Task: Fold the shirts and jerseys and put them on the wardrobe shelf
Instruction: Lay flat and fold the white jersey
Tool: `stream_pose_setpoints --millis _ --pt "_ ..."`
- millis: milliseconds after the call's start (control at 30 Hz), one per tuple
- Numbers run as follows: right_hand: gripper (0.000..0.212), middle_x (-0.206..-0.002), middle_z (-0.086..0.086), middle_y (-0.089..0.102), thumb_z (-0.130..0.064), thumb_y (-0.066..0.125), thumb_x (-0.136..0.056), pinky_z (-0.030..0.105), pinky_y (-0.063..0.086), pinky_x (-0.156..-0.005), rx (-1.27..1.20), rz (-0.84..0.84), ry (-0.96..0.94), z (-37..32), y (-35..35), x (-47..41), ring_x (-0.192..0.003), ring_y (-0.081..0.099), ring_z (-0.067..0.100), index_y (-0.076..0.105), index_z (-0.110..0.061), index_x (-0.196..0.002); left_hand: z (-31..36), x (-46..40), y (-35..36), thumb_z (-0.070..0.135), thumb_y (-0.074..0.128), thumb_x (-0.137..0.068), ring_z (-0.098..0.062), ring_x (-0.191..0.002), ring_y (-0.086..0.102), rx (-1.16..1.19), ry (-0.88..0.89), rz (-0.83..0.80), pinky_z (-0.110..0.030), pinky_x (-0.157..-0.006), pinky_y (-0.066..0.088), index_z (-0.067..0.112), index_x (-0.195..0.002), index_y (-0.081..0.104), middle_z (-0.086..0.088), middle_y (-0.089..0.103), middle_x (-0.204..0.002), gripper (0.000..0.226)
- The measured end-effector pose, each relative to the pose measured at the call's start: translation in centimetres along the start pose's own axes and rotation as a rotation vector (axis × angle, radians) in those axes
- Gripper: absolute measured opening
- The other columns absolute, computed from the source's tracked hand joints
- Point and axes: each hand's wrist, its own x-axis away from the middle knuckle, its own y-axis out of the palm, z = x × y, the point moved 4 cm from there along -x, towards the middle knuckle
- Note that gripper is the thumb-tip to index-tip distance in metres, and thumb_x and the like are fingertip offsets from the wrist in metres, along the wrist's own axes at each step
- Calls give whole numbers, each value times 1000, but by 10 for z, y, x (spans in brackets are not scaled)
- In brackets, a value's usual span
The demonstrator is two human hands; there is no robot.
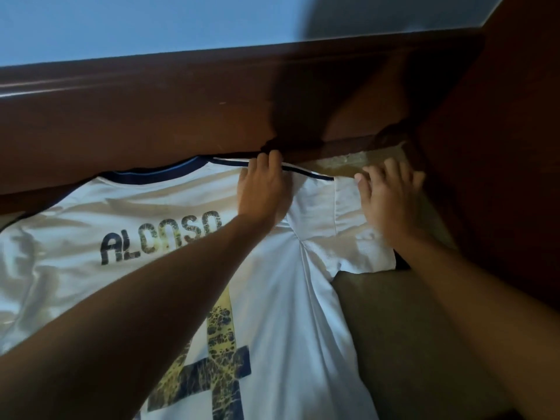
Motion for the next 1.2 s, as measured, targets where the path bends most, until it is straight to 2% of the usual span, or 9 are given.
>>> stream_pose_setpoints --millis 133,233,367,433,533,767,933,1067,1200 --pt "47 -140 13 53 -45 40 -101 49 31 -100 -177 -153 -3 -59 -27 55 -128 47 36 61 -18 -132 7 64 -22 32 44 -97 -30 -104 50 -3 91 17 -42 -86 40 11 -113 57 -9 56 -116 29" --pt "59 -165 9 29 -52 31 -104 49 24 -117 -232 -292 -39 -107 -44 101 -153 22 26 44 -20 -152 -8 109 -34 33 41 -99 -30 -112 51 -46 103 -36 -43 -92 40 11 -115 59 -9 57 -123 33" --pt "62 -167 11 23 -52 24 -106 52 19 -123 -164 -355 -119 -149 -53 139 -156 15 27 34 -19 -158 -33 147 -41 44 28 -101 -30 -136 43 -91 80 -194 -46 -110 35 11 -128 60 -10 54 -143 53" --pt "63 -166 12 24 -52 21 -106 55 14 -124 -125 -398 -162 -157 -47 152 -155 17 30 34 -18 -157 -43 161 -45 50 17 -100 -27 -152 22 -42 117 -286 -45 -122 19 15 -146 48 -9 35 -160 66" --pt "64 -169 10 14 -52 21 -105 57 5 -124 -97 -414 -152 -155 -49 158 -157 6 29 24 -21 -161 -61 183 -66 47 18 -106 -21 -155 -1 48 122 -265 -44 -126 4 17 -157 29 -5 13 -167 61" --pt "63 -169 10 13 -50 28 -107 53 11 -125 -240 -281 -182 -206 -135 244 -157 6 25 24 -18 -161 -96 323 -130 36 31 -107 -26 -152 23 97 -68 -113 -48 -122 25 13 -142 53 -10 39 -158 47" --pt "73 -170 9 11 -69 17 -99 55 10 -125 -120 -513 -341 -231 -125 329 -157 3 25 17 -31 -162 -131 420 -130 50 17 -107 -25 -155 7 -38 -46 -256 -51 -123 18 17 -157 30 -8 16 -167 62" --pt "72 -170 10 2 -65 24 -101 56 6 -125 -100 -488 -328 -236 -138 330 -157 -6 25 15 -27 -162 -161 454 -158 44 26 -108 -26 -155 6 13 -76 -86 -49 -124 11 17 -157 31 -7 14 -168 56" --pt "67 -170 11 10 -55 33 -106 55 12 -125 -241 -357 -484 -284 -176 372 -157 2 27 24 -19 -161 -171 494 -189 41 48 -102 -34 -125 46 -7 -307 82 -46 -98 37 18 -136 52 -8 46 -144 42"
